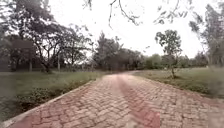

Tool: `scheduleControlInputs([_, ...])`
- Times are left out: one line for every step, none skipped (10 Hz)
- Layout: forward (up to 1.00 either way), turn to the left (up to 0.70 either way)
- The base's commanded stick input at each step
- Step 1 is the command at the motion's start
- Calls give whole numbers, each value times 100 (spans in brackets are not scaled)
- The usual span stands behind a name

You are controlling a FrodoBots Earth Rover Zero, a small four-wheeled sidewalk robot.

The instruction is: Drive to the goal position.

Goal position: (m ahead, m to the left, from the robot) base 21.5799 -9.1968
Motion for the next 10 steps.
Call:
scheduleControlInputs([70, 0])
scheduleControlInputs([70, 0])
scheduleControlInputs([70, 0])
scheduleControlInputs([70, 0])
scheduleControlInputs([70, 0])
scheduleControlInputs([70, 0])
scheduleControlInputs([70, 0])
scheduleControlInputs([70, 0])
scheduleControlInputs([70, 0])
scheduleControlInputs([70, -18])
